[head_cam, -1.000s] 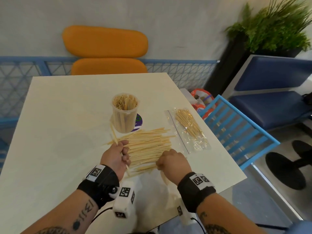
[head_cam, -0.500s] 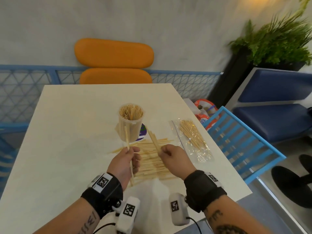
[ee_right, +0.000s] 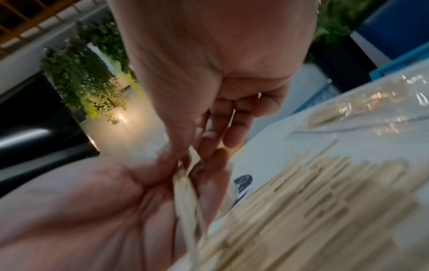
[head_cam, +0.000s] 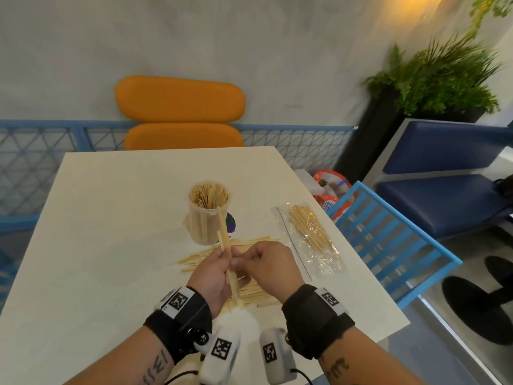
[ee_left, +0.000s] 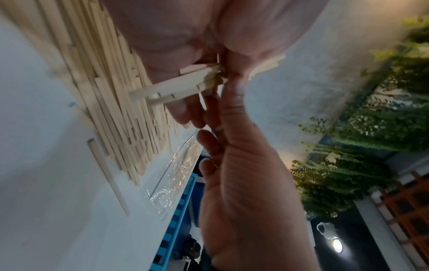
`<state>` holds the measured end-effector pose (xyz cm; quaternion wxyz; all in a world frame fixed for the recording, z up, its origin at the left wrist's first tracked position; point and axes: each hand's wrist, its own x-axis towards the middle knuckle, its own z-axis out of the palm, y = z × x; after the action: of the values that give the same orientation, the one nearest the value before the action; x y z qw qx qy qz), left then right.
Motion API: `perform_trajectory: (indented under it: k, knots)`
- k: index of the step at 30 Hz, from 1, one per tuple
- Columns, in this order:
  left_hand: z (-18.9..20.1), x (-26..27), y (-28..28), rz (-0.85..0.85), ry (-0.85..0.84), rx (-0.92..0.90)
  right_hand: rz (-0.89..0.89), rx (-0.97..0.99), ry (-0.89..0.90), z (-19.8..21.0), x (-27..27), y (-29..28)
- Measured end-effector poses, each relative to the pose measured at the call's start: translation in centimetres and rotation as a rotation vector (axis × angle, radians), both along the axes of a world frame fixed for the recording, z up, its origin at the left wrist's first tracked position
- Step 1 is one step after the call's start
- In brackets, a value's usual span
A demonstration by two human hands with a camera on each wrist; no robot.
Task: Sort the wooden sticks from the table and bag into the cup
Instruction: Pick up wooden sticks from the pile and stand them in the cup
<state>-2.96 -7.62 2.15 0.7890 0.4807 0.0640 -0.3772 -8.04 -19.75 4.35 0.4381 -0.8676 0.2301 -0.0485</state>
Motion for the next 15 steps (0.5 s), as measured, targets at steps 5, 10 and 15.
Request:
perform_trajectory:
  k: [5,10,15]
  knots:
    - [-0.6,-0.1,0.5,-0.131,-0.173,0.186,0.018,-0.049,-0.189,2.5,1.8,-0.7]
    - [0.0,-0.8,0.5,-0.298,-0.255,0.212,0.114,-0.184,-0.098,3.4,4.0,-0.9]
    - [0.7,-0.5,0.3,-0.285,-0.313,0.214,0.185,-0.165,-0.041,3.0,4.1,-0.8]
